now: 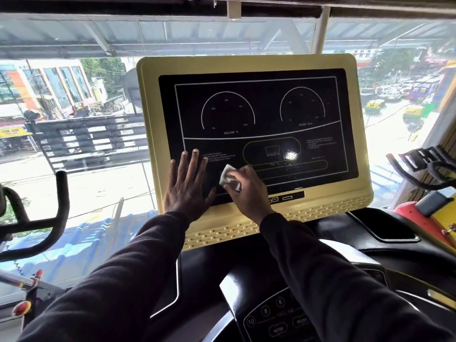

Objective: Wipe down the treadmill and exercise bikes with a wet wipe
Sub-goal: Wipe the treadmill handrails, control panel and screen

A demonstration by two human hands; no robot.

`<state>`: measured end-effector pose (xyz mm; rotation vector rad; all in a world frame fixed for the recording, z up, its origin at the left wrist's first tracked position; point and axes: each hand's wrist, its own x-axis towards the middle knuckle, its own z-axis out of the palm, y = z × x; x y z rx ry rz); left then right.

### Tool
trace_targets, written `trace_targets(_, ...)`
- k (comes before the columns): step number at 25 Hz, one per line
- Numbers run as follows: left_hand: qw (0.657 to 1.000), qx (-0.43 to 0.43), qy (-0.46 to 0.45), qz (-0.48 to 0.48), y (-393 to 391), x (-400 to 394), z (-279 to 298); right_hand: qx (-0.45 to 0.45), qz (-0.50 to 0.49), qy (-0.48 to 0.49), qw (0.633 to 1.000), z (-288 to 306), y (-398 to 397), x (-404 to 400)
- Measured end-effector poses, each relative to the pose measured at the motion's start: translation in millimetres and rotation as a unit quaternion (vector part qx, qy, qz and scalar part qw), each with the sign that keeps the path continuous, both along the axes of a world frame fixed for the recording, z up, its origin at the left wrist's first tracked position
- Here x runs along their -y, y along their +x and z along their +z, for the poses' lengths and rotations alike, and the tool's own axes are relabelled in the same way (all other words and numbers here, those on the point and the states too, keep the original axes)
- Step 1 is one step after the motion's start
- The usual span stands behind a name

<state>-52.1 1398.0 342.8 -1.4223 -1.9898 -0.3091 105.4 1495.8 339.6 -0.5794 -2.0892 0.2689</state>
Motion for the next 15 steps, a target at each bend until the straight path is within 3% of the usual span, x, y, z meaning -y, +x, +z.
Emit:
trace_targets(4, 1.000, -0.003, 0.007, 0.002, 0, -1, 0, -0.061, -0.080, -0.046, 0.994, 13, -3, -17)
trace_targets(8, 1.000, 0.000, 0.024, -0.019, 2, 2, -1, 0.016, 0.031, 0.067, 0.997, 9, -13, -2)
trace_targets(12, 0.998, 0.008, 0.053, -0.039, 0, 0, 4, -0.074, -0.053, -0.028, 0.995, 28, -17, -13)
trace_targets(15, 0.992, 0.041, 0.107, -0.060, 1, -4, 22, 0.002, 0.027, 0.061, 0.998, 25, -22, -11)
